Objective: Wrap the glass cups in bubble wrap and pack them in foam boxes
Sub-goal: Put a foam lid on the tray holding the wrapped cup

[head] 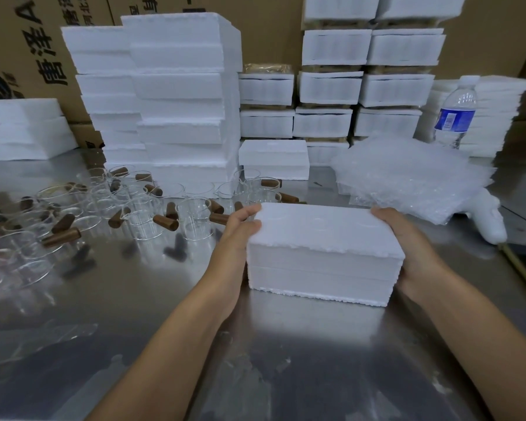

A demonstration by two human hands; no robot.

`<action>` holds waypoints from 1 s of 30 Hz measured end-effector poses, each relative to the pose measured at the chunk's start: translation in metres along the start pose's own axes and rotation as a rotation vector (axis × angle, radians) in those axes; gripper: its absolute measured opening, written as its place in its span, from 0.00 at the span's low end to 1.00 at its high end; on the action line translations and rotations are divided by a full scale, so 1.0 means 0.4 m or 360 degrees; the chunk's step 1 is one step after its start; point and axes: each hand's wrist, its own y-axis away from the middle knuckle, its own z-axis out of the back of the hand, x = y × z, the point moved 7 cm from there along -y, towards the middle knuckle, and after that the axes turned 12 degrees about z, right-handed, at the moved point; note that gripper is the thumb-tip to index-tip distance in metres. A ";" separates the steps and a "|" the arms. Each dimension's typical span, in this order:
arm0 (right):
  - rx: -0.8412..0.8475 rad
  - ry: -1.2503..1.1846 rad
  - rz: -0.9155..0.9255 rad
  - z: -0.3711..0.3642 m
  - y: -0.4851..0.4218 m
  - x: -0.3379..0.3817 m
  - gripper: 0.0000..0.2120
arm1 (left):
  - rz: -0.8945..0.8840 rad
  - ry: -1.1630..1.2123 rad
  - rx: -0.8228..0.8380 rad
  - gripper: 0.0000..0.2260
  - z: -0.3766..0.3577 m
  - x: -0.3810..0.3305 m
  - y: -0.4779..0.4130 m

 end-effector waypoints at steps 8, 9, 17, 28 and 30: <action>0.0045 0.0088 -0.0083 -0.001 0.007 0.005 0.16 | 0.0283 0.0136 -0.0025 0.10 -0.007 0.037 0.006; 0.0060 0.0130 -0.0072 0.003 0.006 0.009 0.17 | 0.0301 0.0115 -0.0030 0.10 -0.006 0.039 0.006; 0.0091 0.0698 -0.0133 0.088 0.038 0.049 0.43 | 0.0302 0.0030 -0.0053 0.10 0.007 0.046 0.003; 0.0467 0.0165 0.0006 0.001 0.084 0.023 0.31 | -0.0102 -0.0147 -0.0385 0.16 0.002 0.002 0.047; 0.0478 0.0074 -0.0016 -0.007 0.079 0.025 0.30 | -0.0187 -0.0101 -0.0371 0.14 -0.003 -0.014 0.056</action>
